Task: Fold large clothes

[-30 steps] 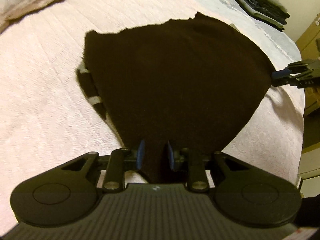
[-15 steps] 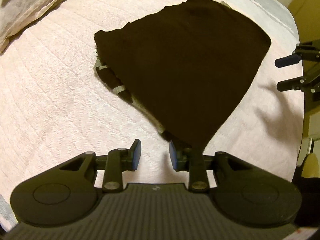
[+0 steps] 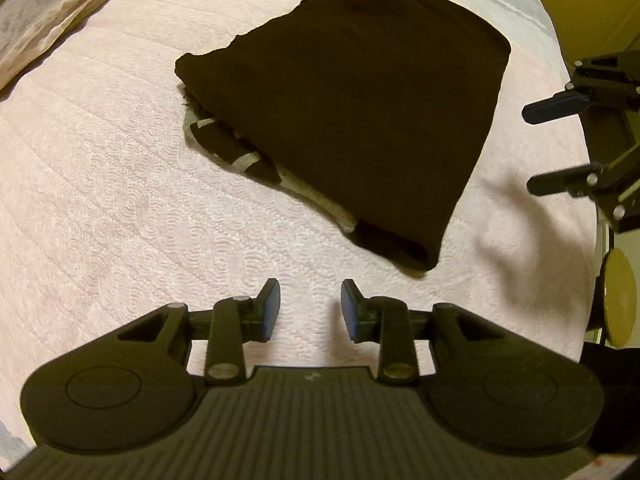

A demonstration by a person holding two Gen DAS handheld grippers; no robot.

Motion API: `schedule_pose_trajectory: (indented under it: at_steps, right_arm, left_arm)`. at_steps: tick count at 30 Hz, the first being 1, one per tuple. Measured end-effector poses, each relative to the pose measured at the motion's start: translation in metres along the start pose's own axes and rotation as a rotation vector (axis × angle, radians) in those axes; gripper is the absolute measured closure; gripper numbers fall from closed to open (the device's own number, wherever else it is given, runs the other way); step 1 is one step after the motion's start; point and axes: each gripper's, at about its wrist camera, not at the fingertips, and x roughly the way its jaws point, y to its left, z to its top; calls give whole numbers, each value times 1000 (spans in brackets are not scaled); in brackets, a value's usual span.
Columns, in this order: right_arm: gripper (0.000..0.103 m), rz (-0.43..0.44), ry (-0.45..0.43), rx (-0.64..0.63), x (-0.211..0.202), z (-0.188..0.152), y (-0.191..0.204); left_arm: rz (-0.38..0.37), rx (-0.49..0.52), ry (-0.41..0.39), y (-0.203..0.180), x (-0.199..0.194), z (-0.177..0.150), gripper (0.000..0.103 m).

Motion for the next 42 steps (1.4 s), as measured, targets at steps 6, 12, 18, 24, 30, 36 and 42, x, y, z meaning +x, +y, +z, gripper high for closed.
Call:
schedule_pose_trajectory:
  at_steps: [6,12,18,24,30,36,42]
  right_arm:
    - [38,-112,-10,-330,39,-8,48]
    - [38,-186,-31,-659,91,-21,88]
    - [81,-193,-101,-571,98,-15,84]
    - [95,-151,-150,-408,87,-6,65]
    - [95,-93,-214,-218,50,15,36]
    - [96,-32,-335,165,-27,24,-39]
    - [96,39,-417,576,-58,-10,-143]
  left_arm:
    - [69,236,-88,12,-3,7,50]
    - [246,736,-226,25,4,12,15]
    - [339,1310,-302,36,58,0,10]
    - [314,1637,-375,49,99,9,9]
    - [267,1703,-313,46,92,34,84]
    - [246,1602,-291,16,20,122,86]
    - [153,1553,-178,-54,-12,252,86]
